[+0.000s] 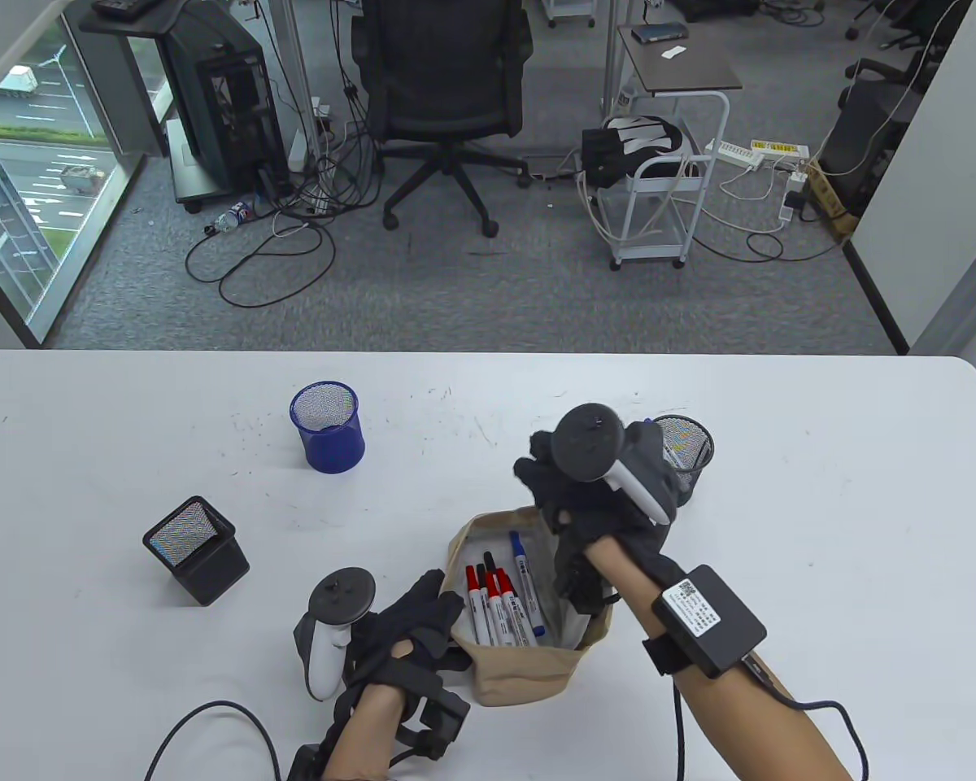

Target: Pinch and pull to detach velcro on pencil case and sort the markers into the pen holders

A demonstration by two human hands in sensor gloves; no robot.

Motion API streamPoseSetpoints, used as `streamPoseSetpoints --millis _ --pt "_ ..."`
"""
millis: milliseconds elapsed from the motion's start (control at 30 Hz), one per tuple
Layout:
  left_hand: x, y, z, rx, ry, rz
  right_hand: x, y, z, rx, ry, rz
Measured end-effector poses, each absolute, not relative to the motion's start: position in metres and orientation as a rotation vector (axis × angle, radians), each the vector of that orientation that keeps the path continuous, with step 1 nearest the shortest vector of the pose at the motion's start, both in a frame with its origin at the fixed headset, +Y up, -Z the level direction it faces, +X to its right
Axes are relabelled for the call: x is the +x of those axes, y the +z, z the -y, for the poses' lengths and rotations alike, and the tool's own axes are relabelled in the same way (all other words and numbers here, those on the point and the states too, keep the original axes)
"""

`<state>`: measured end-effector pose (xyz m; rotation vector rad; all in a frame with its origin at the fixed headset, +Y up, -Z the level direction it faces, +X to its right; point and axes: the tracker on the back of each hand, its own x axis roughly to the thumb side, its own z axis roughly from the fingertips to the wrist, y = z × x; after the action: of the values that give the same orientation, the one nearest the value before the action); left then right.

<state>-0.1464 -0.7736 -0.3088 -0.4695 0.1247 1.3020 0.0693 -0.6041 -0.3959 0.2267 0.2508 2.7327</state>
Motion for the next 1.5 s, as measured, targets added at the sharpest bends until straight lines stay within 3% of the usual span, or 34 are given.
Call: streamPoseSetpoints --millis 133,200,467,800,867,1000,1167,1333,1500 --pt "-0.146 -0.309 0.774 -0.469 1.3 -0.123 0.032 -0.402 0.645 0.148 2.913 -0.753" --pt "-0.146 -0.309 0.774 -0.469 1.298 -0.123 0.024 -0.408 0.664 0.097 2.955 -0.863" --pt "-0.146 -0.308 0.774 -0.477 1.304 -0.129 0.008 -0.432 0.736 -0.119 3.08 -1.125" --pt "-0.145 -0.308 0.774 -0.478 1.294 -0.123 0.007 -0.433 0.744 -0.115 3.161 -1.039" --pt "-0.145 -0.308 0.773 -0.473 1.291 -0.123 0.006 -0.431 0.735 -0.101 3.134 -1.038" --pt "-0.145 -0.308 0.772 -0.465 1.293 -0.12 0.005 -0.415 0.686 0.076 3.025 -0.868" --pt "-0.145 -0.308 0.772 -0.466 1.292 -0.121 0.03 -0.402 0.611 0.212 2.813 -0.428" --pt "-0.145 -0.307 0.772 -0.465 1.297 -0.123 0.099 -0.421 0.565 0.024 2.566 0.044" --pt "-0.145 -0.307 0.773 -0.464 1.293 -0.122 0.164 -0.449 0.562 -0.251 2.516 0.227"
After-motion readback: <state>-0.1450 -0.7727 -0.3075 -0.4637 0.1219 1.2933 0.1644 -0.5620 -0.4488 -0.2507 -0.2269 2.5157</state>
